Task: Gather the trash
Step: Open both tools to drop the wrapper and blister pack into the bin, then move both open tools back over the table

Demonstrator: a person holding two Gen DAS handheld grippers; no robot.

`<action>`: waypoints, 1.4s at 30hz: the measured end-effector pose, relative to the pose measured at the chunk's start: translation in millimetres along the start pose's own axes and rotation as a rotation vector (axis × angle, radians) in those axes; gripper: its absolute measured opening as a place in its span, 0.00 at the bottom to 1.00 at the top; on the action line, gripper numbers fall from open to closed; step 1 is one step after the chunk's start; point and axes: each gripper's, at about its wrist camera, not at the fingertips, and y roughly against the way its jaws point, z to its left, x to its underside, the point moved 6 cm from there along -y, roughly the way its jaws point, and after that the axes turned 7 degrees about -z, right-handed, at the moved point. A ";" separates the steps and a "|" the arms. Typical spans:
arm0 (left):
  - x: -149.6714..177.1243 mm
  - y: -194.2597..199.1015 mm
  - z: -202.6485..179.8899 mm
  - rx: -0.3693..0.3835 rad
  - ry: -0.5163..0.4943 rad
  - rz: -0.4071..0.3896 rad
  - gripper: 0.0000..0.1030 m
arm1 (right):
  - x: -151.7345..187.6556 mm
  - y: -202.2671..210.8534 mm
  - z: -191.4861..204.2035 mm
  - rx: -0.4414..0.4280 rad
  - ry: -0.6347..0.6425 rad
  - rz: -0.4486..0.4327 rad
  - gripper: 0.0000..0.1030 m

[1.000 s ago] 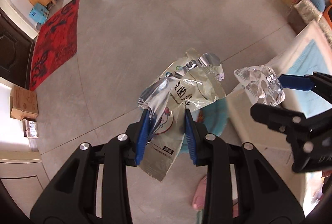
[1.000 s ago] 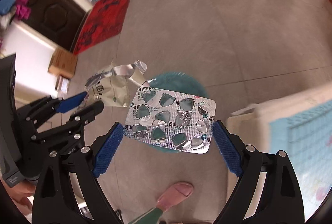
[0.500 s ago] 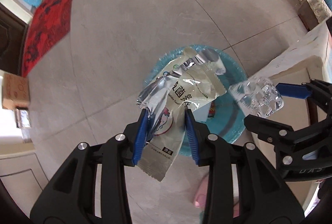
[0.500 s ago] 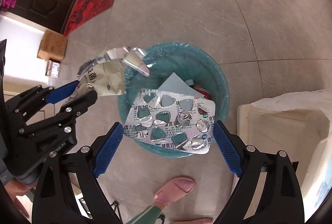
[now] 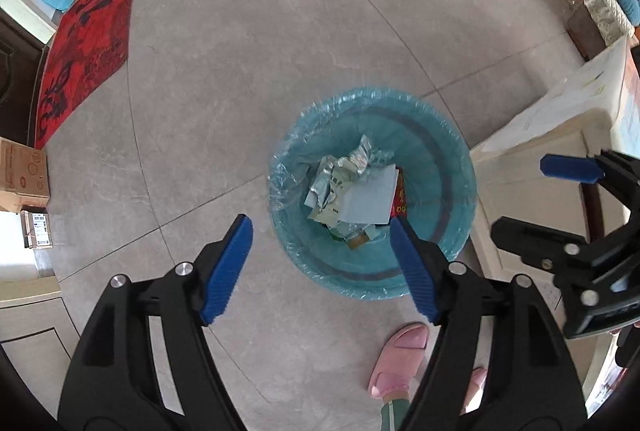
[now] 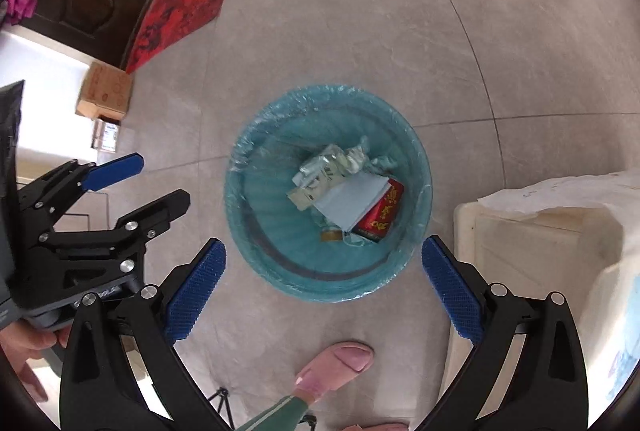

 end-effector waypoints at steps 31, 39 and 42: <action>67.5 245.6 -377.1 0.367 -0.427 -0.304 0.93 | 269.8 375.6 -192.8 0.257 -0.614 -0.570 0.95; 143.4 248.0 -495.6 0.451 -0.646 -0.230 0.93 | 395.3 407.0 -246.8 0.374 -0.875 -0.582 0.95; 175.7 242.5 -532.3 0.483 -0.730 -0.191 0.93 | 443.8 408.6 -261.1 0.402 -0.972 -0.578 0.95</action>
